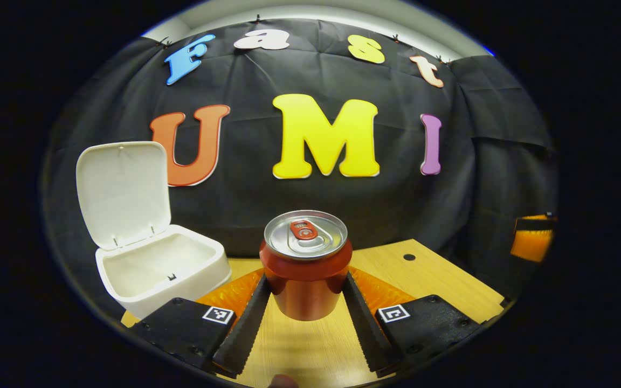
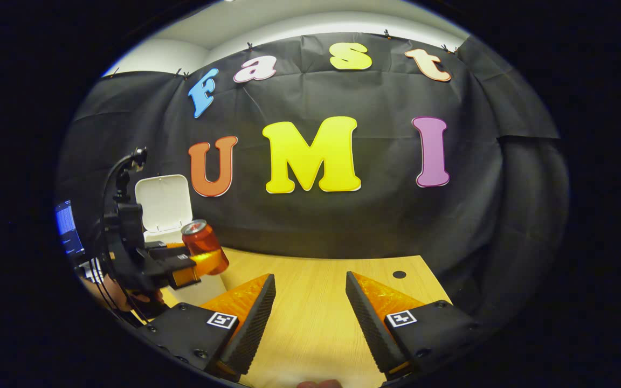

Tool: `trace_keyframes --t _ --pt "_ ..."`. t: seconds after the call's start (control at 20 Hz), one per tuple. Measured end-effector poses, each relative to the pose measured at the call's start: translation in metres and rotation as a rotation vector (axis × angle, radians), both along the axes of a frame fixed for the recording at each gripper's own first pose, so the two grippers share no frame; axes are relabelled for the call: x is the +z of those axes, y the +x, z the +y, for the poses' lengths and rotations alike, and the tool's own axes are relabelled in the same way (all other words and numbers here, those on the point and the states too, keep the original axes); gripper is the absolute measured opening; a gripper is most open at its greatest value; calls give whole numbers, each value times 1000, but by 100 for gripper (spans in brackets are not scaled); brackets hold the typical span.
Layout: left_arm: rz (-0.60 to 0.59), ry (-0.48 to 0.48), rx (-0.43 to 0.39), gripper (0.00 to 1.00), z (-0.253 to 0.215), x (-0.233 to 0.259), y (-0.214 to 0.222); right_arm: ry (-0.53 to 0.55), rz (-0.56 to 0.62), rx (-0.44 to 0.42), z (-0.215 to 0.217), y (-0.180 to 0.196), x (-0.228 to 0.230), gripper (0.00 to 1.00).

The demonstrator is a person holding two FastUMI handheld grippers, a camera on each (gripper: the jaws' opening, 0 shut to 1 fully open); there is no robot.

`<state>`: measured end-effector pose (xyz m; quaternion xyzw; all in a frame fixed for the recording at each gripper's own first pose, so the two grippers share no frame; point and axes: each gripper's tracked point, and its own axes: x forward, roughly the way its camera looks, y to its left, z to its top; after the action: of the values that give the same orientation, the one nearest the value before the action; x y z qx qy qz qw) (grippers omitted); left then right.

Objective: Press the lid of the desktop garbage bin to open it, pick up the crumpled paper on the desktop and throw it into the bin, then pick up the pop can on the desktop and drop it into the bin, and finally close the garbage bin lid.

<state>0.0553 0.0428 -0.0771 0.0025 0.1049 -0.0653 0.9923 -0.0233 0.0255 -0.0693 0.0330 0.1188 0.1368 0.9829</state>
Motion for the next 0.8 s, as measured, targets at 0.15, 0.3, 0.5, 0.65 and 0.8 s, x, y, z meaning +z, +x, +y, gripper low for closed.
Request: trace_keyframes --t 0.15,0.3,0.5,0.65,0.8 --pt "-44 24 78 82 39 32 9 18 -12 -1 3 7 5 85" --pt "-74 70 150 81 80 52 24 41 -11 -16 3 14 8 84" --pt "-25 55 283 81 137 41 37 53 0 -18 8 20 6 85" --pt "35 29 349 82 167 21 38 43 3 -11 13 22 6 85" --pt "74 30 387 81 178 5 47 31 20 -2 19 19 2 85"
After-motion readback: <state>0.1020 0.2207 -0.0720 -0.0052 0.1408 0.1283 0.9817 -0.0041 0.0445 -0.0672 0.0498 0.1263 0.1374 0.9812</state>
